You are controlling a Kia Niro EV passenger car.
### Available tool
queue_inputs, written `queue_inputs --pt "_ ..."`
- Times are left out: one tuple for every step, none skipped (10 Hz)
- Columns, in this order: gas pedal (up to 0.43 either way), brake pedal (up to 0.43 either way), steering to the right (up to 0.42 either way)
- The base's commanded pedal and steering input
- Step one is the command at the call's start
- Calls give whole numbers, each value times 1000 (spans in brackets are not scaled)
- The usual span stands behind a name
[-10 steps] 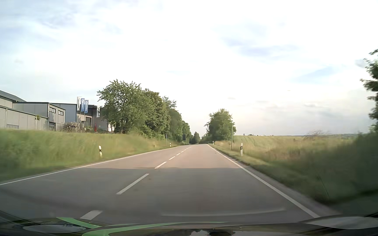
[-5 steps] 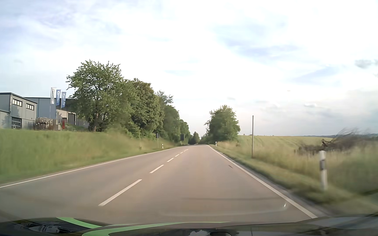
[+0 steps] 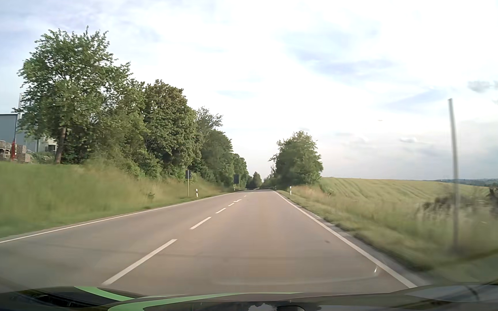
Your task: Follow the waypoints while adhering to traffic rules and regulations
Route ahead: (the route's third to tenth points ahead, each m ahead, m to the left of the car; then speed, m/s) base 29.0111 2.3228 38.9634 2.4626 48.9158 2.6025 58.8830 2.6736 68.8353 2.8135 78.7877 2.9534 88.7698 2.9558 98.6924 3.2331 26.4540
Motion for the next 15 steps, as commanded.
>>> queue_inputs --pt "378 0 2" --pt "390 0 2" --pt "390 0 2" --pt "390 0 2" --pt "390 0 2" --pt "390 0 2" --pt "390 0 2" --pt "390 0 1" --pt "390 0 1" --pt "370 0 1" --pt "59 0 1" --pt "0 0 1" --pt "0 0 1" --pt "0 0 1" --pt "0 0 1"
